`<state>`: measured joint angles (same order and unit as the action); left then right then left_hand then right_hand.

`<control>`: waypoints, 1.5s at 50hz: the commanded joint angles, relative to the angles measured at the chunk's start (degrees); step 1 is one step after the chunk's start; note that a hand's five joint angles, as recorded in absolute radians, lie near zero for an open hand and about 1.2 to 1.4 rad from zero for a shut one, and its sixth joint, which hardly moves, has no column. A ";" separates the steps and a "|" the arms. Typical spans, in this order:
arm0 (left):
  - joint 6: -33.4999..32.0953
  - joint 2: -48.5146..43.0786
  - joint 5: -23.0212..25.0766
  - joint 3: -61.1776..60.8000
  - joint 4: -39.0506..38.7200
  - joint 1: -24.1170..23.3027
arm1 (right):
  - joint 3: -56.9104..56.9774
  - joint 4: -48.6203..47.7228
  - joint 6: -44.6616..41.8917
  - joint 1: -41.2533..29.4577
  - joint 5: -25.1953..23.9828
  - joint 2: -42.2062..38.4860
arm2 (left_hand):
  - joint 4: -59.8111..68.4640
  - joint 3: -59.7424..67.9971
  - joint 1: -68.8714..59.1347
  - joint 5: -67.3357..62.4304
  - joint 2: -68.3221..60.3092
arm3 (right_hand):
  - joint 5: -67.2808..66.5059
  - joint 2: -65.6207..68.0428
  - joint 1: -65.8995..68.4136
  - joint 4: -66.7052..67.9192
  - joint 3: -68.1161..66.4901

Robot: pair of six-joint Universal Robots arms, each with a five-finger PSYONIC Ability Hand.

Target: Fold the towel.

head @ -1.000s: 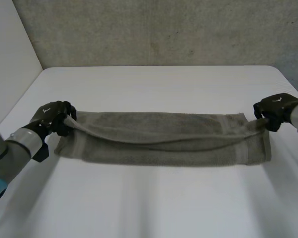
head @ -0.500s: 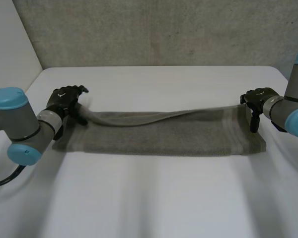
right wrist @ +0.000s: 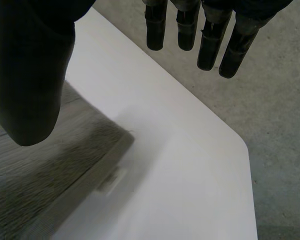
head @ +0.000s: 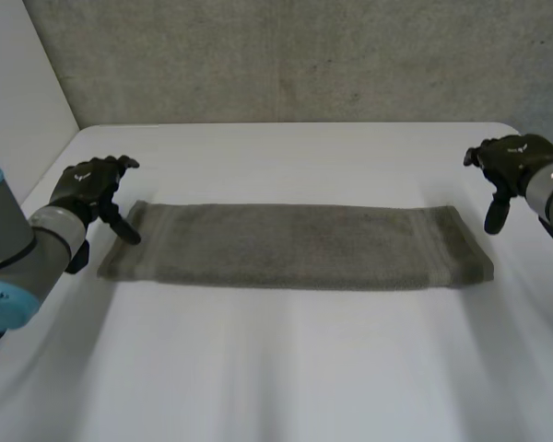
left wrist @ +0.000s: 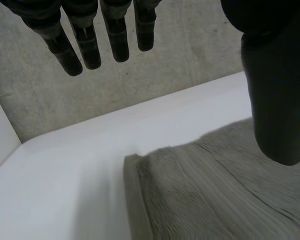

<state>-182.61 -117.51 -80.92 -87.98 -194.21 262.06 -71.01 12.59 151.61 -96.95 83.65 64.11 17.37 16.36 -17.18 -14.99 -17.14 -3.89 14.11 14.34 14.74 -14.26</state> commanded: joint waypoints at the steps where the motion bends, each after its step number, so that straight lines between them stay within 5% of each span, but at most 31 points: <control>1: 0.24 4.92 0.06 -9.32 -3.19 -0.85 | -18.17 -11.60 -1.92 -0.08 -0.50 7.34 | -4.97 -3.96 4.78 12.59 4.74 | -5.43 5.21 4.98 4.58 -5.05; 21: 0.68 8.17 0.14 -17.76 -14.09 -1.56 | -27.25 -24.63 -6.32 0.10 -4.63 -1.71 | -4.47 -3.46 4.28 12.09 4.24 | -15.71 15.49 15.25 14.86 -15.33; 26: 0.68 7.91 0.14 -17.84 -14.17 -1.56 | -25.40 -25.60 -6.32 1.33 -4.37 -4.26 | -4.47 -3.46 4.28 12.09 4.24 | -45.99 45.77 45.53 45.13 -45.61; 27: 0.68 7.91 0.14 -17.84 -14.17 -1.56 | -24.88 -25.68 -6.15 1.94 -4.20 -4.52 | -4.47 -3.46 4.28 12.09 4.24 | -63.64 63.42 63.18 62.79 -63.26; 39: 0.59 7.91 0.14 -18.55 -14.79 -1.56 | -21.71 -24.45 -7.99 9.15 -0.77 -3.55 | -4.63 -3.62 4.45 12.25 4.41 | -66.11 65.89 65.66 65.26 -65.74; 47: 0.68 7.91 0.14 -18.55 -14.79 -1.56 | -15.91 -21.73 -20.65 15.48 4.42 -1.09 | -4.63 -3.62 4.45 12.25 4.41 | -66.11 65.89 65.66 65.26 -65.74; 55: 0.59 8.00 0.14 -18.63 -14.79 -1.56 | -7.74 -20.76 -16.61 -2.45 6.88 0.84 | -4.63 -3.62 4.45 12.25 4.41 | -66.11 65.89 65.66 65.26 -65.74; 61: 0.59 8.09 0.23 -18.90 -14.88 -1.56 | -1.85 -20.15 -12.57 -23.10 7.14 -1.00 | -4.80 -3.79 4.62 12.42 4.57 | -66.11 65.89 65.66 65.26 -65.74; 63: 0.51 8.09 0.23 -18.90 -14.88 -1.56 | 0.25 -19.97 -12.48 -33.42 7.06 -6.33 | -4.80 -3.79 4.62 12.42 4.57 | -66.11 65.89 65.66 65.26 -65.74; 69: 0.24 8.09 0.23 -18.99 -14.88 -1.64 | 2.37 -19.88 -12.57 -42.35 6.88 -13.31 | -4.80 -3.79 4.62 12.42 4.57 | -66.11 65.89 65.66 65.26 -65.74; 70: 0.24 8.09 0.23 -18.99 -14.88 -1.64 | 3.15 -19.71 -12.83 -43.74 7.05 -15.05 | -4.80 -3.79 4.62 12.42 4.57 | -56.68 56.46 56.22 55.83 -56.30; 71: 0.24 8.00 0.23 -18.99 -14.88 -1.64 | 3.59 -19.36 -12.65 -44.46 7.14 -16.46 | -4.80 -3.79 4.62 12.42 4.57 | -24.78 24.56 24.32 23.92 -24.40; 72: 0.15 7.91 0.23 -18.99 -14.88 -1.73 | 3.60 -19.36 -12.65 -44.46 7.14 -16.47 | -4.80 -3.79 4.62 12.42 4.57 | -24.46 24.23 24.00 23.60 -24.08; 73: 0.15 7.91 0.23 -18.99 -14.88 -1.73 | 3.77 -18.66 -12.74 -44.46 7.49 -17.78 | -4.80 -3.79 4.62 12.42 4.57 | 3.89 -4.11 -4.34 -4.74 4.26; 75: 0.15 7.82 0.23 -18.99 -14.88 -1.91 | 3.86 -17.78 -12.65 -44.20 7.76 -18.31 | -4.80 -3.79 4.62 12.42 4.57 | 3.89 -4.11 -4.34 -4.74 4.26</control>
<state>-182.37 -109.49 -80.68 -106.96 -209.10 260.40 -67.93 -6.88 139.21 -140.56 90.76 49.52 17.37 16.32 -17.13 -14.99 -17.14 -27.82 36.64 37.51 38.72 -38.67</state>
